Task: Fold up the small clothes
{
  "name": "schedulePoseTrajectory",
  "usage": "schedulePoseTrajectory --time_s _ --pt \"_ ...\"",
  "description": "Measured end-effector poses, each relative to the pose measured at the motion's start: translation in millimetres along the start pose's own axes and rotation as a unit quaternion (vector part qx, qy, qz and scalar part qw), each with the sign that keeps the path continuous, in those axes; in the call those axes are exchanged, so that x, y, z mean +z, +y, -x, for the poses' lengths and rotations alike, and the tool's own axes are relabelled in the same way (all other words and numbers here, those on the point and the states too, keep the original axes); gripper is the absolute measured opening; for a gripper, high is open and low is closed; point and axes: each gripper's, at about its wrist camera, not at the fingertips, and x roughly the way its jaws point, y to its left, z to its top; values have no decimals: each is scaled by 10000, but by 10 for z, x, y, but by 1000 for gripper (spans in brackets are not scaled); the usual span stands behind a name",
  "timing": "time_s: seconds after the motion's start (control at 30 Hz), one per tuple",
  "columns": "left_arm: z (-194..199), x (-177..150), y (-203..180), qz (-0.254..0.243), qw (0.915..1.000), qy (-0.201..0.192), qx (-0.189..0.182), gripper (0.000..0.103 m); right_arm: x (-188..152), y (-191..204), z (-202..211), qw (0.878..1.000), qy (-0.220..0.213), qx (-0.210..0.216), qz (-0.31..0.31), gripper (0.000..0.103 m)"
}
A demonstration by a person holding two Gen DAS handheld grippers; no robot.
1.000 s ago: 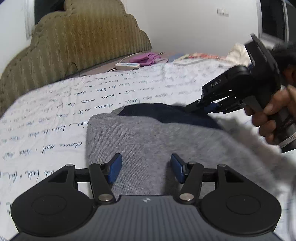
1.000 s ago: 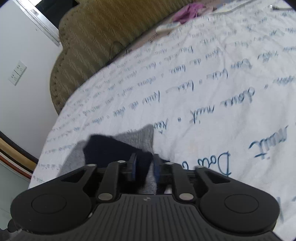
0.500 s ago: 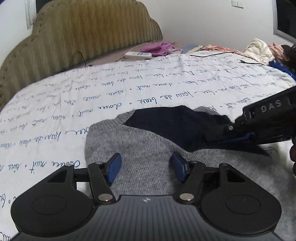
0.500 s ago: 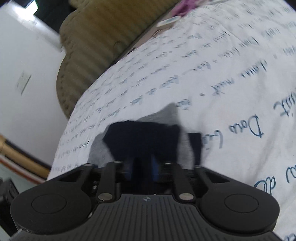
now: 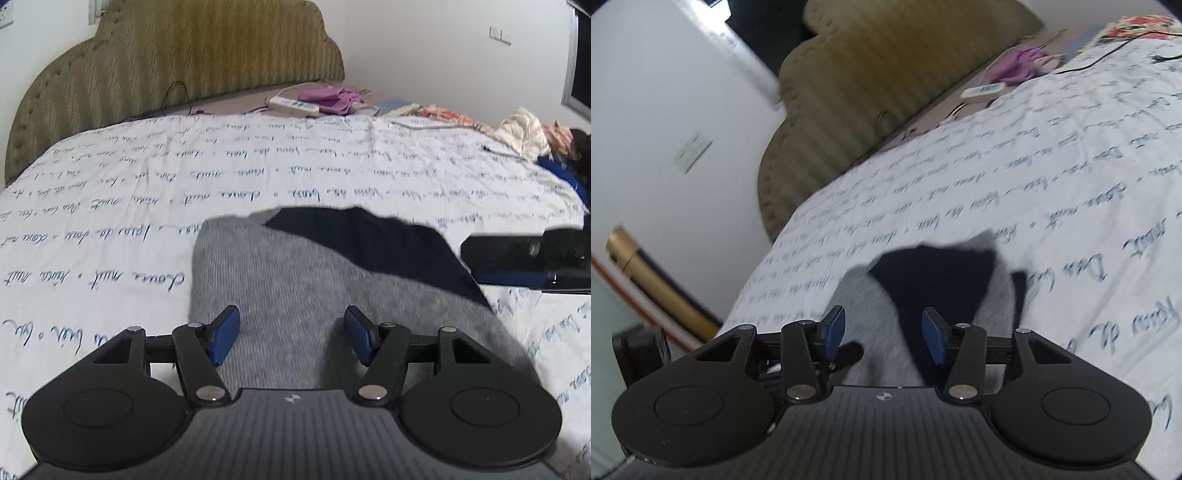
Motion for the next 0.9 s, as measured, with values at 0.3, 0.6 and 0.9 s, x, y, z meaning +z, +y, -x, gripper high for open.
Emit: schedulePoseTrajectory --time_s 0.3,0.6,0.9 --pt "-108 -104 -59 -139 9998 -12 147 66 -238 -236 -307 9990 453 -33 54 47" --pt "136 -209 -70 -210 9985 -350 355 67 -295 -38 -108 9987 254 -321 299 51" --pt "1019 -892 212 547 9946 -103 872 84 -863 252 827 9811 155 -1547 1154 83"
